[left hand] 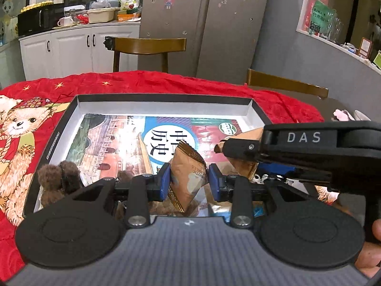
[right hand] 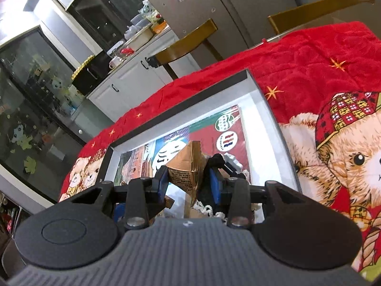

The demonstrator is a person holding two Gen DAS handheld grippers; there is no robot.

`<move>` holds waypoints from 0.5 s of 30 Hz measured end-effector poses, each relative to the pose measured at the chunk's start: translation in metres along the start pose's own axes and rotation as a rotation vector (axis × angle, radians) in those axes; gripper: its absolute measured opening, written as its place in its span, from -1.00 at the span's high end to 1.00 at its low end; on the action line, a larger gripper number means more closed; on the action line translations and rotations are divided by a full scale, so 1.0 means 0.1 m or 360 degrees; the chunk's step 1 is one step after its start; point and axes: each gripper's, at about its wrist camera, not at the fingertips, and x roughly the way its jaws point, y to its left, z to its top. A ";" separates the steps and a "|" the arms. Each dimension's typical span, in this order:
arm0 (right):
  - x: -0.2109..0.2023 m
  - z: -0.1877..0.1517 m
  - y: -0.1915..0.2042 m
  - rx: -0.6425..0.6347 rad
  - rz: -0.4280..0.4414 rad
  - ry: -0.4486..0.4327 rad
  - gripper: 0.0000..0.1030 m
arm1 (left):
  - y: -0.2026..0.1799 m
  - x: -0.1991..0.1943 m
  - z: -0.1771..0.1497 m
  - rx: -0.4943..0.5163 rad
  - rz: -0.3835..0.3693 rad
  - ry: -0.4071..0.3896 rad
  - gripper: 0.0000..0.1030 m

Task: Organize objects
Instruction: 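Lower both paper packets into the box and open both tools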

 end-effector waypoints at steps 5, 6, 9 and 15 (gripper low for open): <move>0.10 -0.01 0.04 -0.0037 0.0051 0.0020 0.21 | 0.00 0.00 -0.05 -0.0020 0.0041 -0.0003 0.23; 0.11 -0.01 0.05 -0.0051 0.0049 0.0026 0.21 | -0.01 0.01 -0.06 -0.0020 0.0062 -0.0005 0.23; 0.16 -0.03 0.04 -0.0070 0.0033 0.0057 0.21 | -0.06 0.01 -0.10 0.0021 0.0096 -0.0016 0.23; 0.18 -0.03 0.00 -0.0082 -0.0002 0.0074 0.21 | -0.06 0.03 -0.11 0.0025 0.0115 -0.0003 0.23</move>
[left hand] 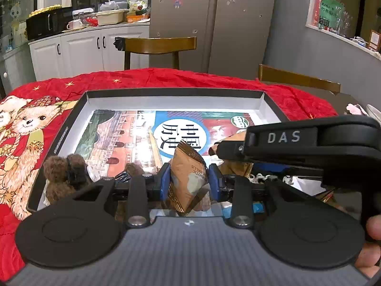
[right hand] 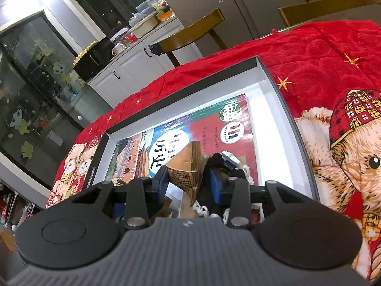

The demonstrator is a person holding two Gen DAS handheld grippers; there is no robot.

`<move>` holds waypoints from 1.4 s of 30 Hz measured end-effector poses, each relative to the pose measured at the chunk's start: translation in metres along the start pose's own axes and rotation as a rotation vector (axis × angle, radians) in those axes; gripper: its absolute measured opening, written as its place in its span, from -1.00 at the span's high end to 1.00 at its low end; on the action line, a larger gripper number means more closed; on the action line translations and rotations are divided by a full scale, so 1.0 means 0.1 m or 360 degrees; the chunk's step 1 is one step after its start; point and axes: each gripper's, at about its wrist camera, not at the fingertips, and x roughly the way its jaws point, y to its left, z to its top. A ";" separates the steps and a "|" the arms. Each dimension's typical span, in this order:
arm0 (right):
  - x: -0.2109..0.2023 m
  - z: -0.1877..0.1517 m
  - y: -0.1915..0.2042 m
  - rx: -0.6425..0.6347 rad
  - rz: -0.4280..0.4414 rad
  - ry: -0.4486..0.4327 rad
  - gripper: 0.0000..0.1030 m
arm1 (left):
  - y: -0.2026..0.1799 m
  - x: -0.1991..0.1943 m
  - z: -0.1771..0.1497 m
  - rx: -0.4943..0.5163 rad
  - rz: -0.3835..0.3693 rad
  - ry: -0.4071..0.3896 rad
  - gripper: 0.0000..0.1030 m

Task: Organize objects
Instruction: 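Lower both paper packets into the box and open both tools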

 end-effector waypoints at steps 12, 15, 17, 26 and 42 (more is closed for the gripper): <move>0.03 -0.03 0.00 -0.0043 -0.0018 0.0020 0.21 | 0.00 0.05 -0.03 0.0038 0.0019 0.0003 0.23; 0.04 -0.03 0.02 -0.0056 -0.0027 0.0018 0.21 | -0.03 0.05 -0.04 0.0058 0.0034 -0.0012 0.23; 0.04 -0.04 0.04 -0.0076 -0.0037 0.0015 0.20 | -0.06 0.05 -0.06 0.0077 0.0052 -0.0024 0.22; 0.04 -0.05 0.04 -0.0111 -0.0045 0.0008 0.20 | -0.16 0.05 -0.10 0.0144 0.0106 -0.0062 0.22; 0.04 -0.03 0.05 -0.0098 -0.0025 0.0041 0.09 | -0.12 0.07 -0.11 0.0131 0.0078 -0.0034 0.12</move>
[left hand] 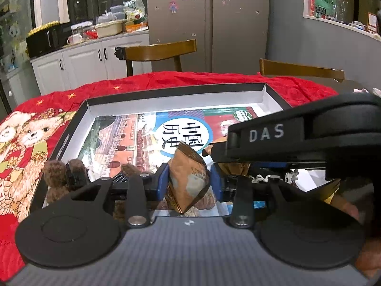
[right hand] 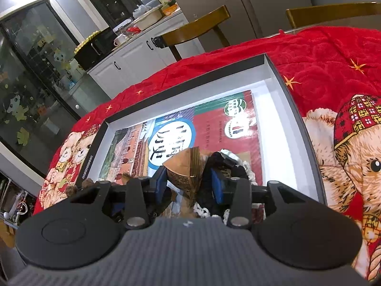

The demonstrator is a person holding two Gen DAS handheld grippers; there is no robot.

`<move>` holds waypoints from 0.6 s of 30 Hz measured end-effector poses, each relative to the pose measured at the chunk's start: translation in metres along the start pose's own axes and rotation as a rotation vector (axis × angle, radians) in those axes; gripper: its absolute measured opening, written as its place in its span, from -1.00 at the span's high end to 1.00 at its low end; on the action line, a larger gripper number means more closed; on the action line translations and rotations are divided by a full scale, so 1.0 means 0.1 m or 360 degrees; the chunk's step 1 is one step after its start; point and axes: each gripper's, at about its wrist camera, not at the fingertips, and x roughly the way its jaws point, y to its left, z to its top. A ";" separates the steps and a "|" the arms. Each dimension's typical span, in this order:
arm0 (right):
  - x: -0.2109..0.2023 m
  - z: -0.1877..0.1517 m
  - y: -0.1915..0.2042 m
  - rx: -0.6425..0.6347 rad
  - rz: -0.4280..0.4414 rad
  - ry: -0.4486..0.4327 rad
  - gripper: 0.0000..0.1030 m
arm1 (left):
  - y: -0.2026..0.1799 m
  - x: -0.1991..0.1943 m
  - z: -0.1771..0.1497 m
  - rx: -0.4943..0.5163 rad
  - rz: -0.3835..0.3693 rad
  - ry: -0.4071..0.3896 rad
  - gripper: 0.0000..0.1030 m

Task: Organize objects
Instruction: 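Lower both paper packets into the box and open both tools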

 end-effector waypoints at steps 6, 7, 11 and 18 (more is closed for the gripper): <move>-0.04 0.03 -0.02 0.0041 0.0019 -0.0001 -0.08 | 0.05 -0.01 0.03 -0.0029 -0.0023 0.0016 0.10; -0.06 0.04 -0.02 0.0053 0.0015 -0.0012 -0.13 | 0.06 -0.01 0.04 -0.0033 -0.0024 0.0014 0.10; -0.17 0.10 0.01 0.0048 0.0038 -0.0039 -0.33 | 0.12 -0.06 0.10 -0.0056 -0.0049 0.0004 0.08; -0.41 0.18 0.11 0.0033 0.0088 -0.0118 -0.51 | 0.26 -0.22 0.25 -0.0125 -0.0110 -0.0026 -0.24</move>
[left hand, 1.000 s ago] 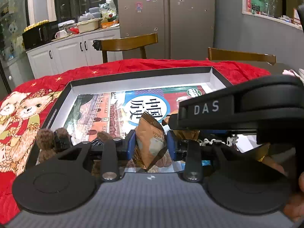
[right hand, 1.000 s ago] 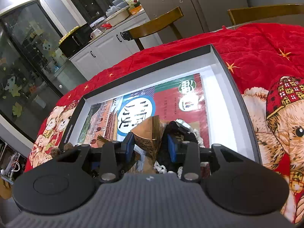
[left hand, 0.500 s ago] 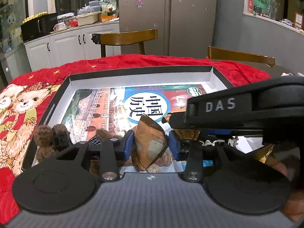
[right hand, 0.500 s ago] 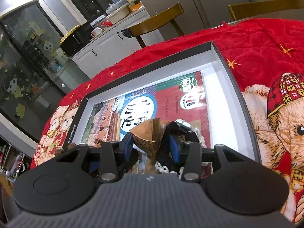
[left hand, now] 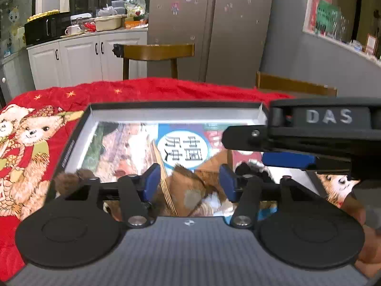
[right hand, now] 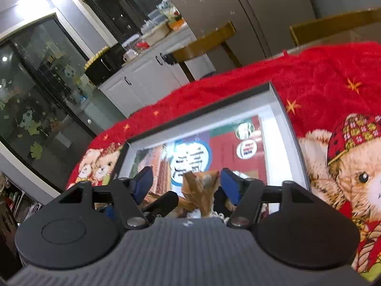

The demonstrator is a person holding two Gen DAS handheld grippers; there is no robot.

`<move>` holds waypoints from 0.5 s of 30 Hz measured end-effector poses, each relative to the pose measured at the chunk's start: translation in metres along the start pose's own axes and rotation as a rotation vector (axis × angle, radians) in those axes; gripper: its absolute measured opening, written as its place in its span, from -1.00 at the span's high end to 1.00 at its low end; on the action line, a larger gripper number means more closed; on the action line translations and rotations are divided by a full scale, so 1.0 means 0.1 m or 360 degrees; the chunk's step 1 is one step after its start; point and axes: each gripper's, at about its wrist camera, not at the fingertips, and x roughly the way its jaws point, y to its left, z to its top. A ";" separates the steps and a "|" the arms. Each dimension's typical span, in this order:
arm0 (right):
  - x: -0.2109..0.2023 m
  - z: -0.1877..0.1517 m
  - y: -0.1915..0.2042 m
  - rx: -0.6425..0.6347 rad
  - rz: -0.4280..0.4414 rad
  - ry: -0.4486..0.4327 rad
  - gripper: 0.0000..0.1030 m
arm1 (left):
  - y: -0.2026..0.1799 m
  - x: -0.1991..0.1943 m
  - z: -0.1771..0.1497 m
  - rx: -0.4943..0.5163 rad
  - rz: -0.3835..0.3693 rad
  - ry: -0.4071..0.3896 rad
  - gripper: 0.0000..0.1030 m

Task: Organize objects
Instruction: 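Raise both open tools away from the box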

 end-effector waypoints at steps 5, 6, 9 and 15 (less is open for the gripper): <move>-0.14 0.01 0.09 -0.0080 -0.0020 -0.0115 -0.68 | 0.09 -0.23 0.13 -0.0034 -0.0003 -0.0124 -0.35; -0.15 0.01 0.10 -0.0082 -0.0025 -0.0124 -0.68 | 0.10 -0.26 0.15 -0.0037 0.0001 -0.0139 -0.36; -0.20 0.03 0.09 -0.0044 0.0008 -0.0140 -0.70 | 0.18 -0.35 0.23 -0.0037 -0.0006 -0.0165 -0.36; -0.46 0.11 0.19 -0.0089 0.0010 -0.0259 -0.71 | 0.38 -0.63 0.40 -0.0091 -0.0051 -0.0225 -0.41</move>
